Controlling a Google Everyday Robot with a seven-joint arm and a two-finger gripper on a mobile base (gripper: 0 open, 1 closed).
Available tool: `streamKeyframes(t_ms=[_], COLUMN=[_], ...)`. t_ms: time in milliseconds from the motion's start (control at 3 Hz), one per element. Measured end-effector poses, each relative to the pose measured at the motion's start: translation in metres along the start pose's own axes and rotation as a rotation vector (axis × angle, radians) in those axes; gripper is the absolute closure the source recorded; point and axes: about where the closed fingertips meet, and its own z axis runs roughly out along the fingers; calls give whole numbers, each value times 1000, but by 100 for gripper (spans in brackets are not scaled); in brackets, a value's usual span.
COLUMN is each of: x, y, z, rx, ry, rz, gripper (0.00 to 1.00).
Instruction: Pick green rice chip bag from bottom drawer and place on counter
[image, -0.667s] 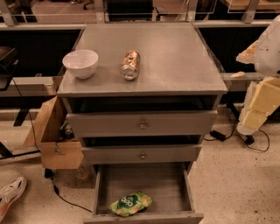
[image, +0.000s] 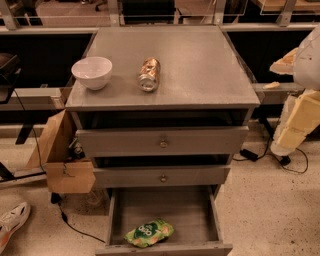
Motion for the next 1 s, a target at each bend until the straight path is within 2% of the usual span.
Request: streamKeyframes(t_ms=[333,667,1000], x=[-1,-5,-31], y=[16,48,92], z=[26,79,144], rx=[-19,-64,-140], ry=[-96,-241,-413], rz=[21,80,153], gripper=[0,0,0])
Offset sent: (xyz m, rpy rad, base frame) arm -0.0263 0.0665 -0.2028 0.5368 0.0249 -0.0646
